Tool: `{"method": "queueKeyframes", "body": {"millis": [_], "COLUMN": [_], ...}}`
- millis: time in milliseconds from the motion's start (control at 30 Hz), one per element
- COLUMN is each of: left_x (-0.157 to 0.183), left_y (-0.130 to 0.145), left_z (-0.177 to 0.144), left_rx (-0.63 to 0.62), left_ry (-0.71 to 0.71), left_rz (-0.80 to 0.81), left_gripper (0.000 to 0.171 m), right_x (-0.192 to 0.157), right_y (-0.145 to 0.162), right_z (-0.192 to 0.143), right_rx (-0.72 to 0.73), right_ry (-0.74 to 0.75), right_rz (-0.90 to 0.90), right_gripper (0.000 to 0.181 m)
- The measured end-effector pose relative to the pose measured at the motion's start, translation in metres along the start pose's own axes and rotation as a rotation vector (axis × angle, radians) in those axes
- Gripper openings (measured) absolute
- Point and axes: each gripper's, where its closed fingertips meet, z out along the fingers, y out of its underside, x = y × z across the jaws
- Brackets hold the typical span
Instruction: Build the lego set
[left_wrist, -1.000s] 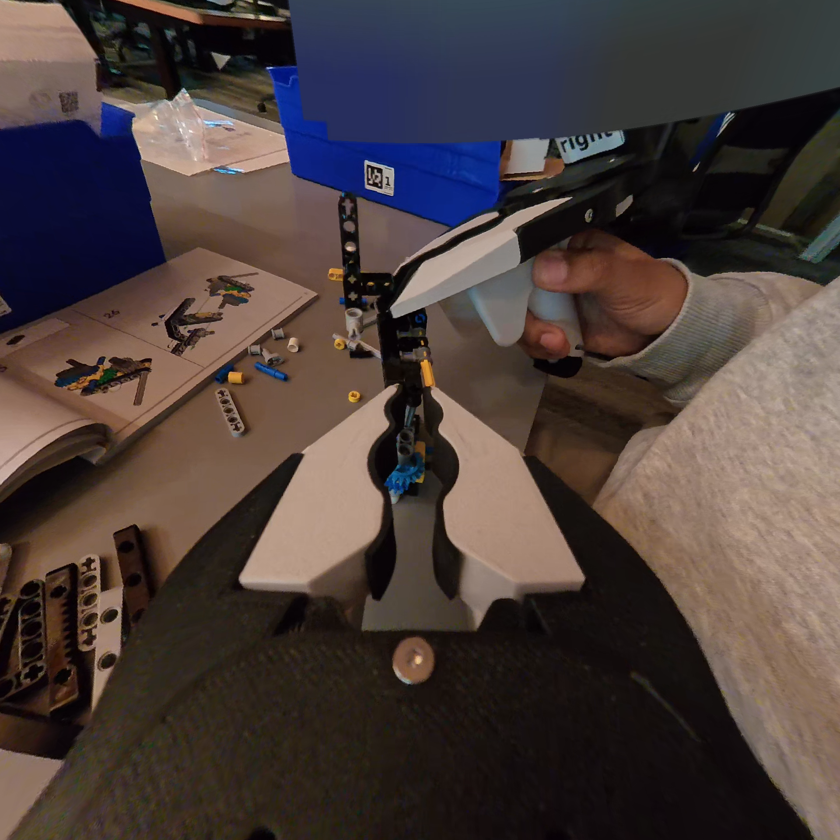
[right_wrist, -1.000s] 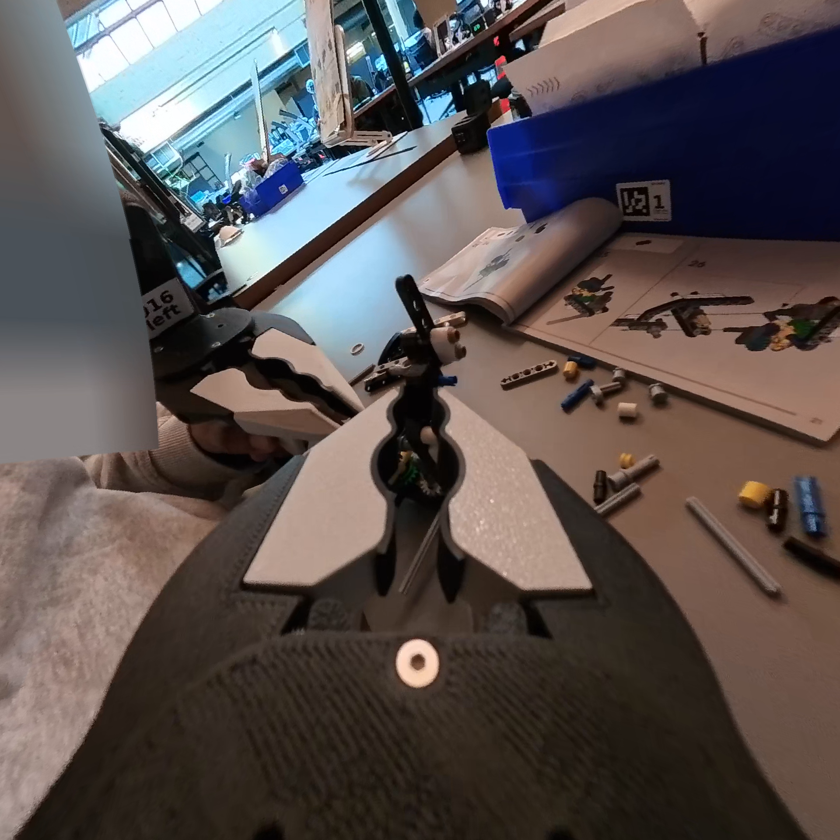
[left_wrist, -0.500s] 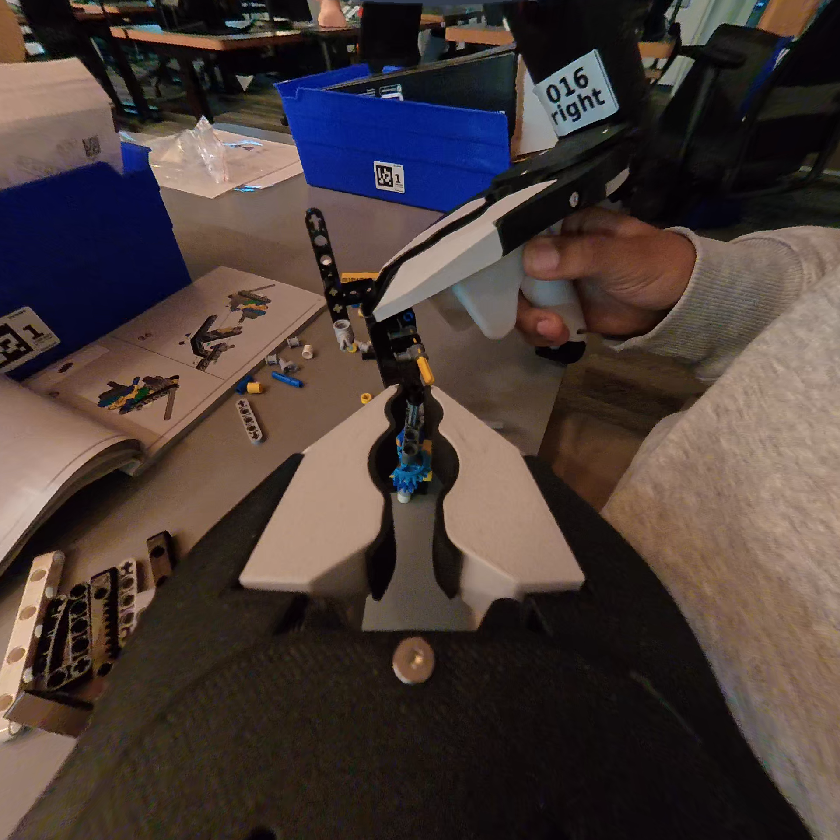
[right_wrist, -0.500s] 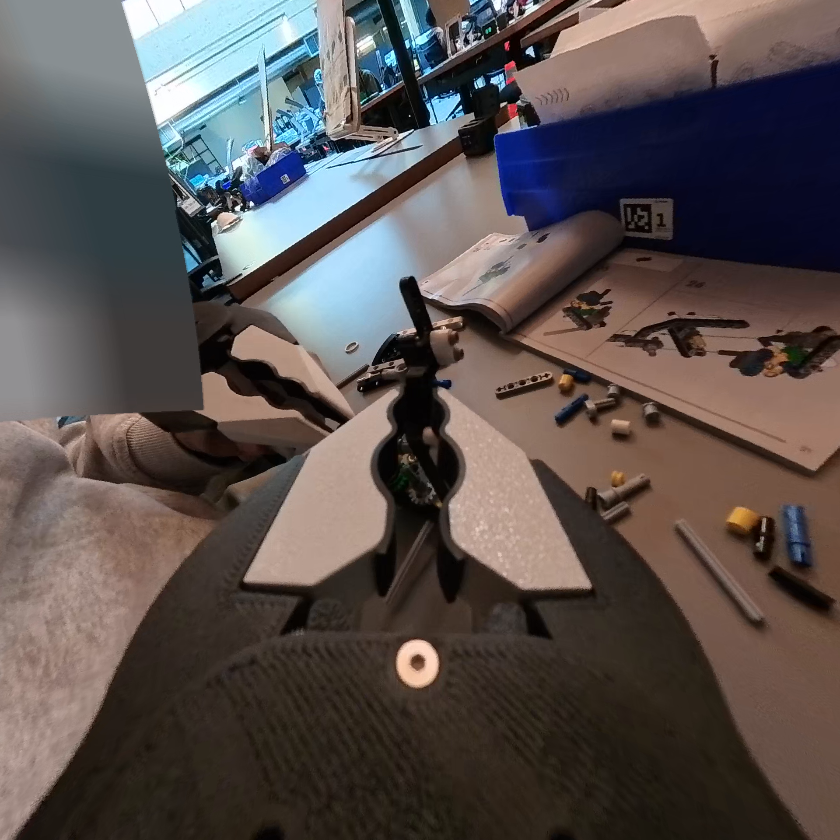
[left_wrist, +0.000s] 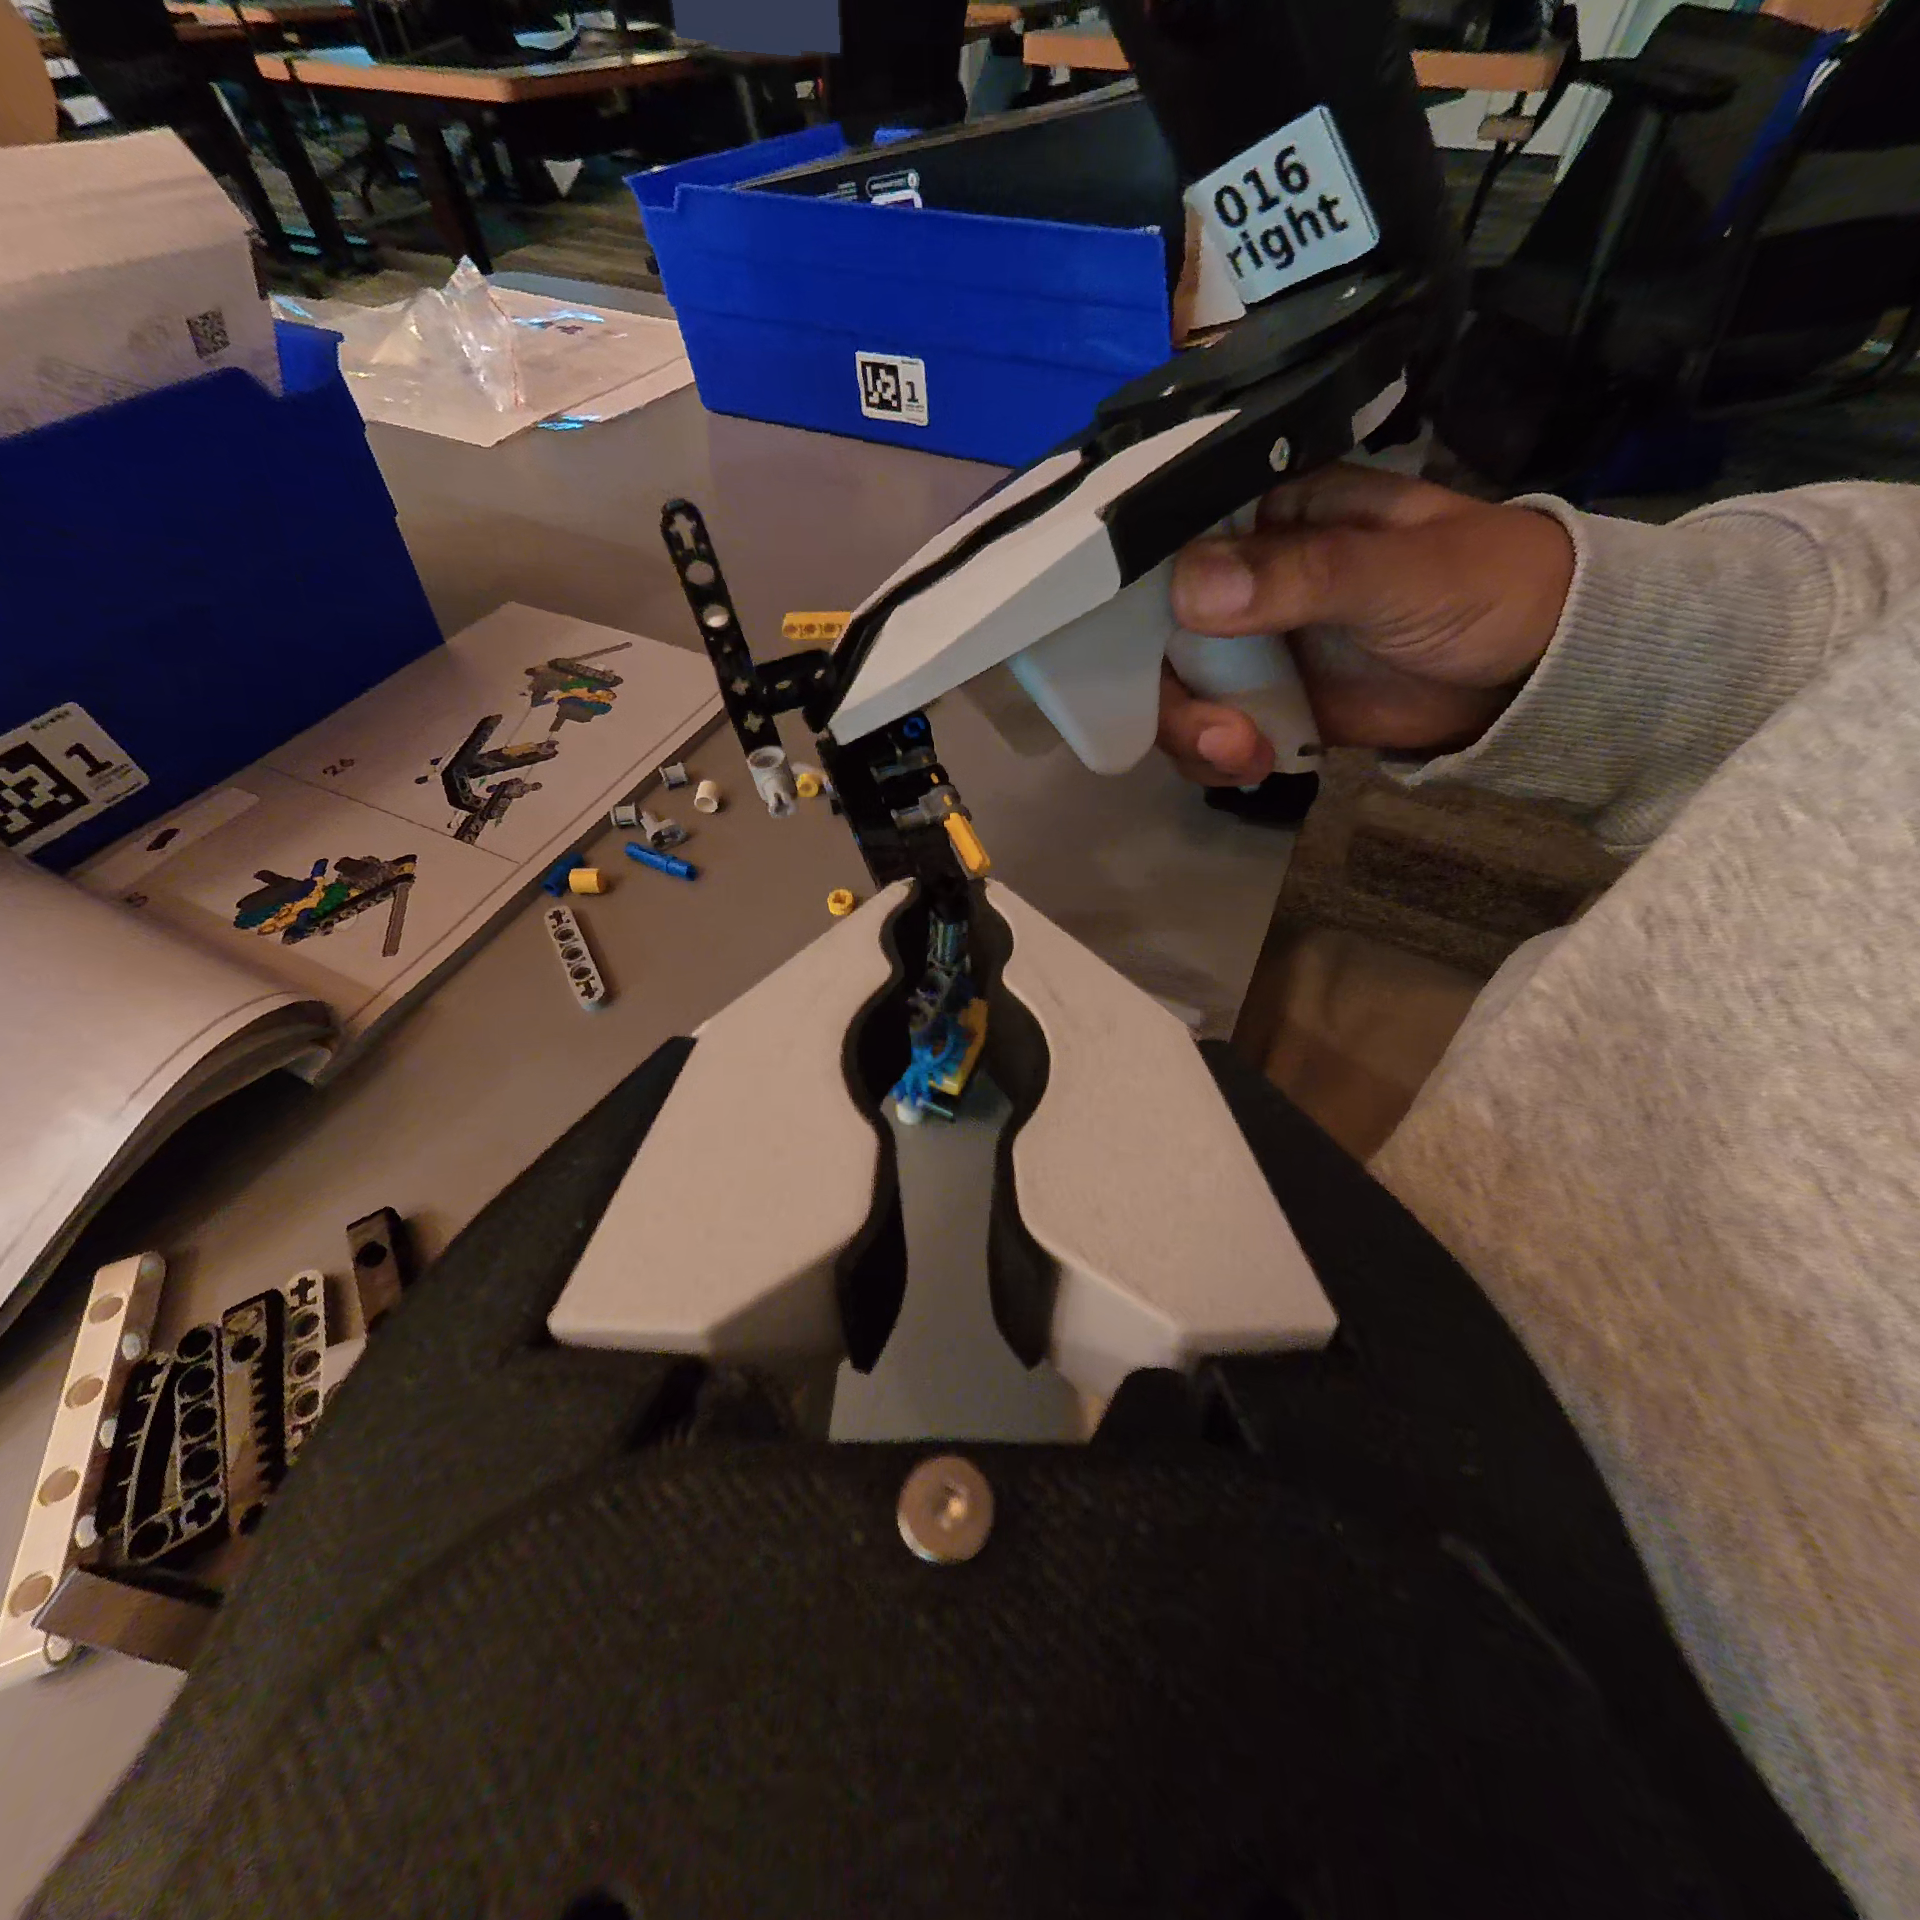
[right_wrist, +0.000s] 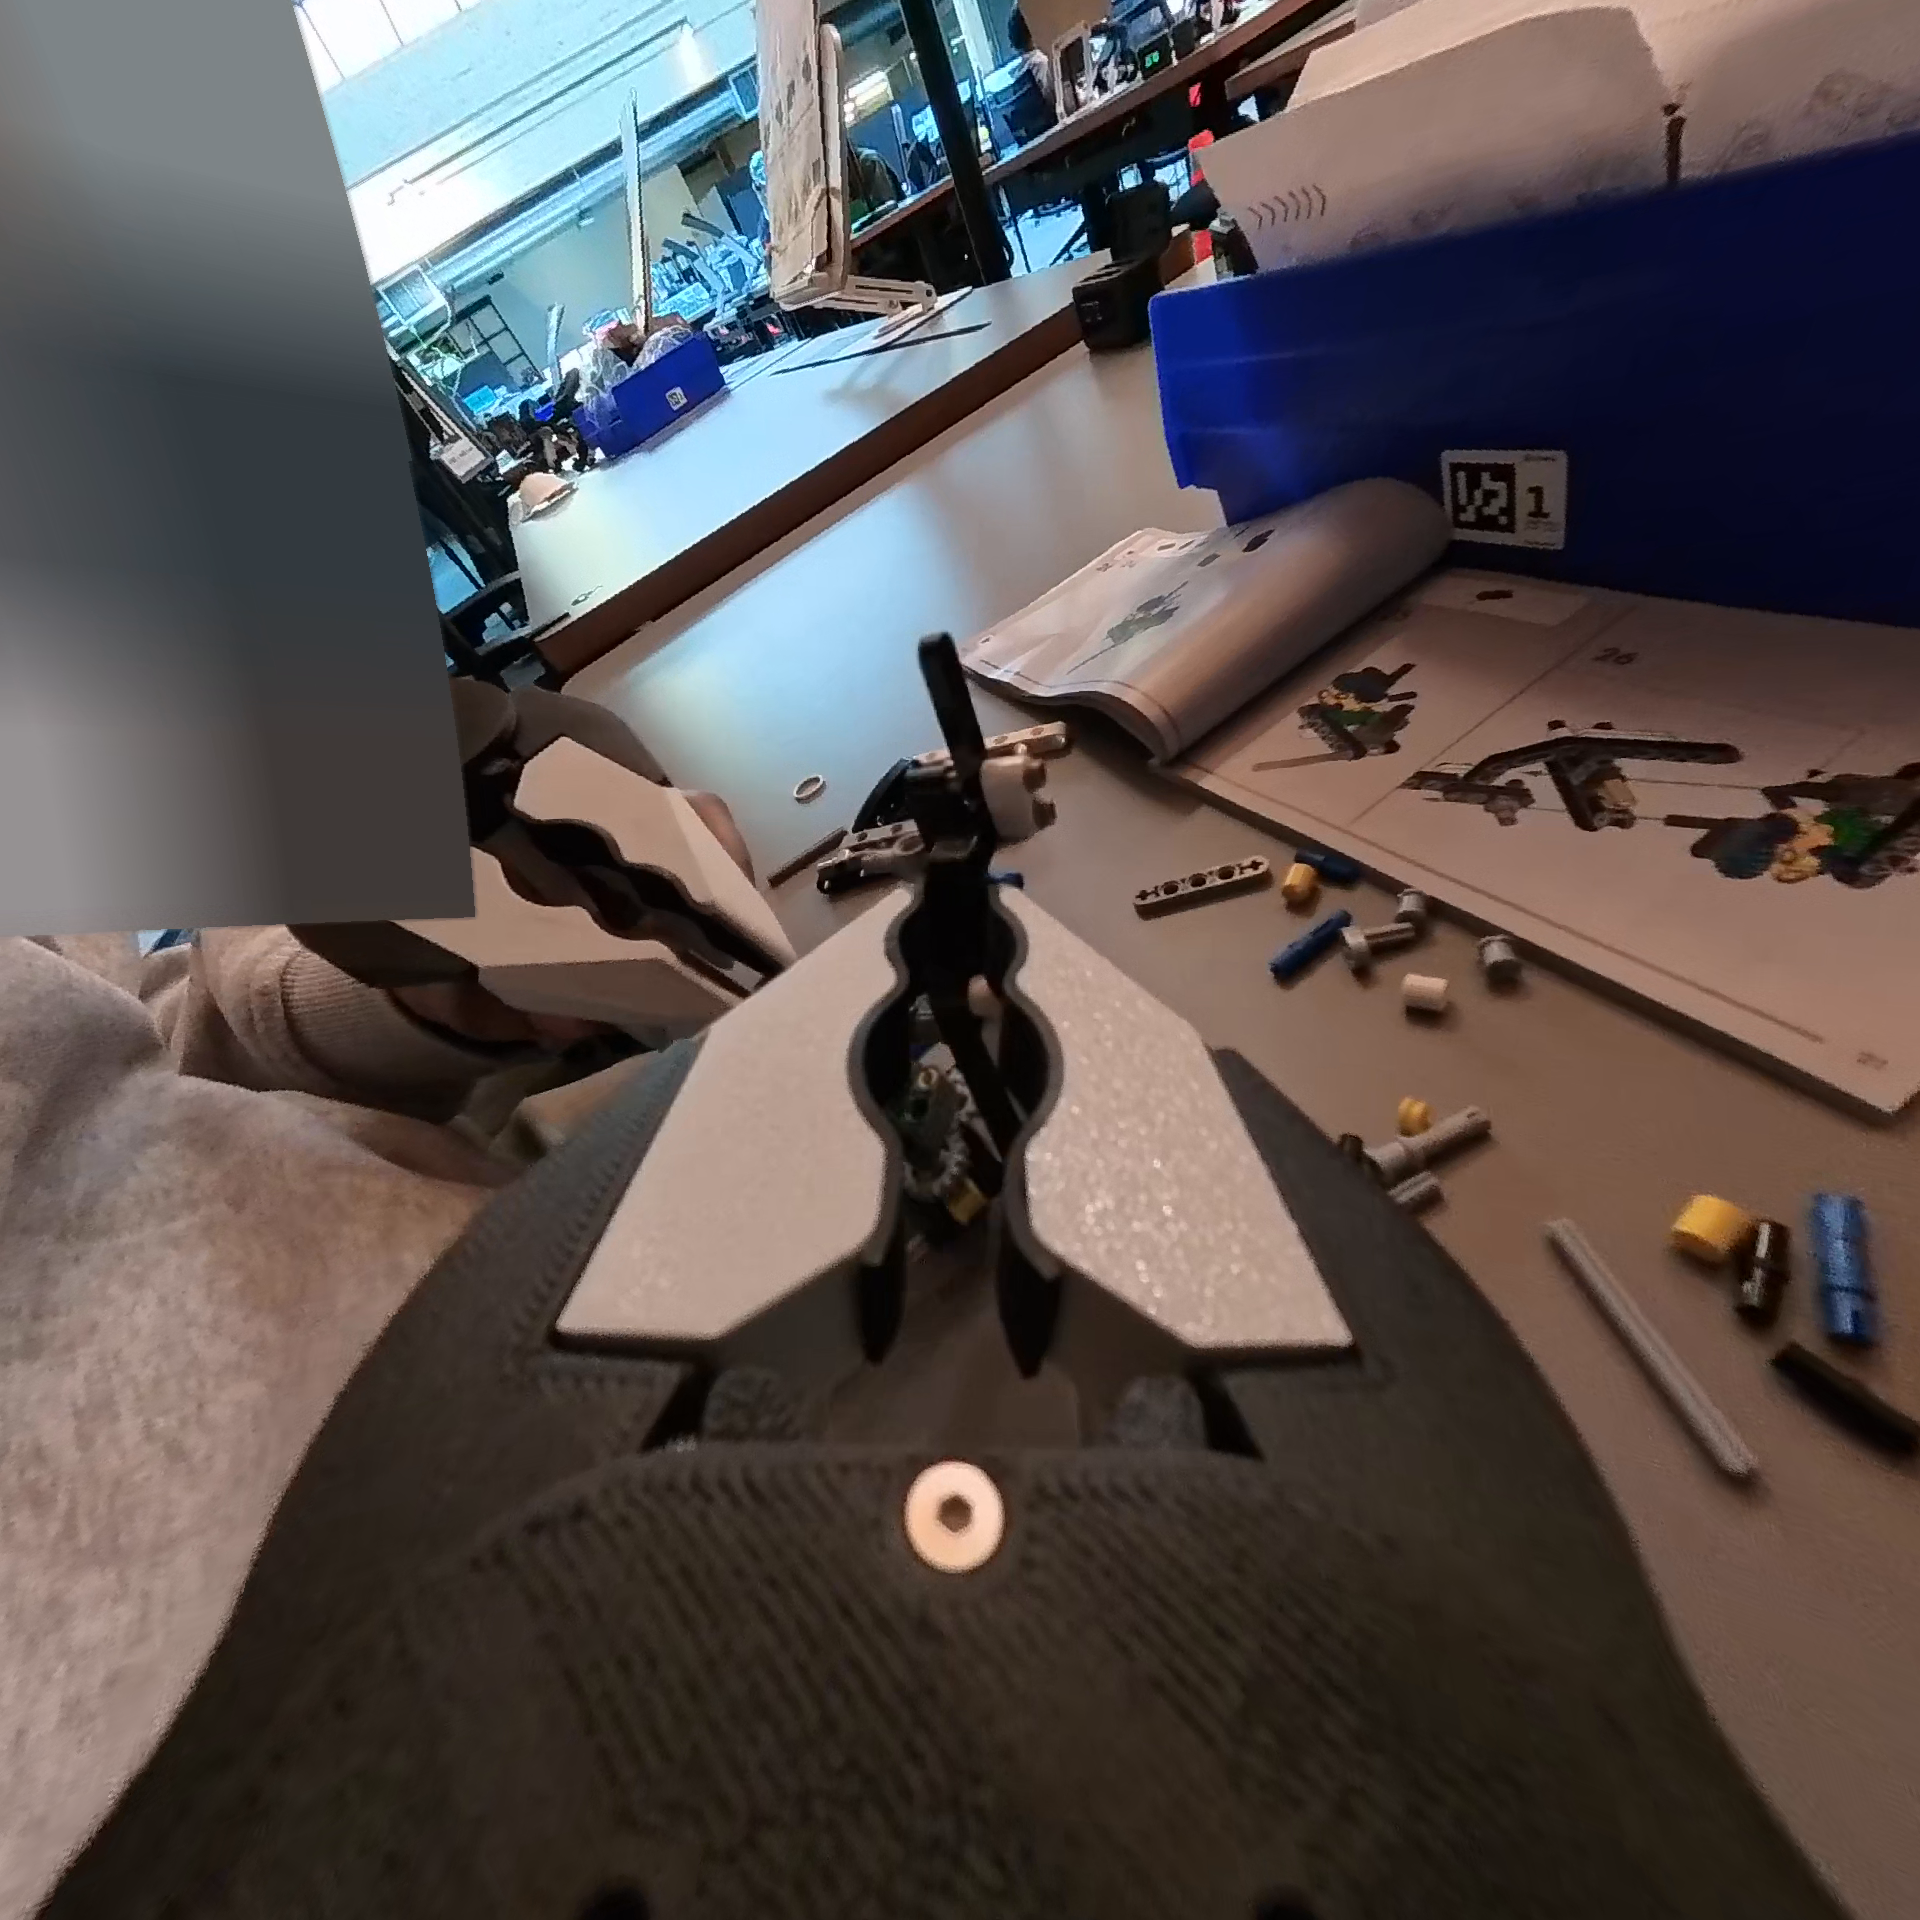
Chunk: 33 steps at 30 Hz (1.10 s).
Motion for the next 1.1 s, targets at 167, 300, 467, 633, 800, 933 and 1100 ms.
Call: {"method": "queueKeyframes", "body": {"millis": [167,300,467,633,800,933,1100], "left_x": [-0.0004,-0.0002,-0.0002,0.0,0.0001,0.0004,0.0007], "left_y": [0.0002,0.0004,0.0008,0.0008,0.0009,0.0011,0.001], "left_z": [-0.0003,-0.0001,0.0003,0.0005,0.0006,0.0008,0.0014], "left_rx": [-0.001,-0.002,-0.006,-0.006,-0.008,-0.009,-0.01], "left_ry": [-0.004,-0.005,-0.006,-0.006,-0.005,-0.002,0.009], "left_rz": [0.007,0.009,0.004,0.001,-0.003,-0.01,-0.041], "left_gripper": [0.004,0.004,0.004,0.004,0.004,0.004,0.003], "right_x": [-0.0004,-0.0007,-0.0005,0.0,0.0006,0.0012,0.0023], "right_y": [-0.0006,-0.0004,0.0001,0.0009,0.0018,0.0028,0.0043], "right_z": [0.0002,-0.0011,-0.0026,-0.0037,-0.0043,-0.0051,-0.0062], "right_rx": [0.002,0.006,0.006,0.003,-0.001,-0.007,-0.018], "right_ry": [0.005,-0.003,0.002,0.008,0.015,0.026,0.049], "right_rz": [-0.016,-0.005,-0.006,-0.005,-0.006,-0.015,-0.039], "right_gripper": [0.008,0.008,0.009,0.008,0.008,0.008,0.008]}}
